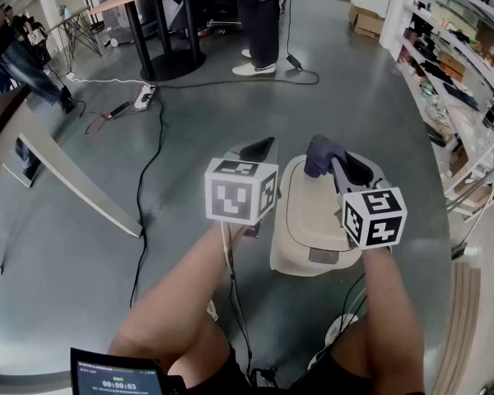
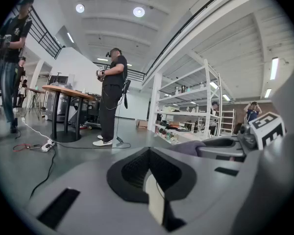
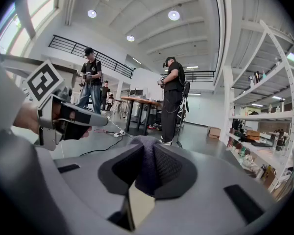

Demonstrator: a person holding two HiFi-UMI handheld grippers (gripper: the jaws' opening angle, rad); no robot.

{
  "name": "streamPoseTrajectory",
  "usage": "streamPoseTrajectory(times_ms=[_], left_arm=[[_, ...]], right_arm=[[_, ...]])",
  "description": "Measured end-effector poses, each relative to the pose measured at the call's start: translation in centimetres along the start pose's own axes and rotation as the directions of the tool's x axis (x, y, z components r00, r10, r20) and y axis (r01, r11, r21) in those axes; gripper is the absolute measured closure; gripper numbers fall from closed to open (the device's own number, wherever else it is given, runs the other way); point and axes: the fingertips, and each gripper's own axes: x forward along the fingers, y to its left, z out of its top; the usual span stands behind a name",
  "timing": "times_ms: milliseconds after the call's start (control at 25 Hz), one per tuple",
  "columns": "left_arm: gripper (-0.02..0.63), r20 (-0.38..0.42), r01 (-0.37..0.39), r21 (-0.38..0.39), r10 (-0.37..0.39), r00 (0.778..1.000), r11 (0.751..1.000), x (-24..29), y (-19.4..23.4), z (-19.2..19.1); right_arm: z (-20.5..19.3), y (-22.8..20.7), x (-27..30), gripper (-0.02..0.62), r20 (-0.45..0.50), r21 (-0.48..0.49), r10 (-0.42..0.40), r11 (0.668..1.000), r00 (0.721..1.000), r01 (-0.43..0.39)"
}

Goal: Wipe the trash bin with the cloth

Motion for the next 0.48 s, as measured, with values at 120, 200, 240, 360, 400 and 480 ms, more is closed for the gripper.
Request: streamPoseTrajectory(times_ms=[120, 200, 240, 360, 400, 480], left_arm=[[0.604, 0.0, 0.003, 0.037, -0.003, 1.0, 0.999, 0.3, -0.7, 0.7], [0.604, 0.001, 0.0, 0.06, 0.0, 1.0, 0.998, 0.4, -0.7, 1.0], [0.604, -0.004, -0.004, 0.07, 0.004, 1.0, 0.998, 0.5, -0.6, 0.9], [0.604, -0.037, -0.017, 0.086, 0.021, 0.999, 0.996, 0.9, 0.0, -0.2], [0.604, -0.05, -0.019, 0.089, 0.023, 0.998, 0.996, 1.0, 0.1, -0.7], [0.604, -0.067, -0.017, 0.102, 0.024, 0.997, 0.995, 1.0, 0.2, -1.3]], right_arm=[[0.4, -1.0, 0.7, 0.529, 0.005, -0.016, -0.006, 1.0, 1.0, 0.006], [-0.1, -1.7, 1.4, 0.529, -0.009, -0.007, -0.002, 1.0, 1.0, 0.001], [-0.6, -2.0, 1.8, 0.529, -0.023, 0.001, 0.003, 1.0, 1.0, -0.003], [-2.5, -2.3, 3.0, 0.529, -0.077, -0.002, 0.012, 1.0, 0.997, -0.012], [-3.1, -2.2, 3.3, 0.529, -0.096, -0.016, 0.015, 1.0, 0.995, -0.016], [-3.9, -1.7, 3.8, 0.529, -0.128, -0.049, 0.02, 0.998, 0.992, -0.027]])
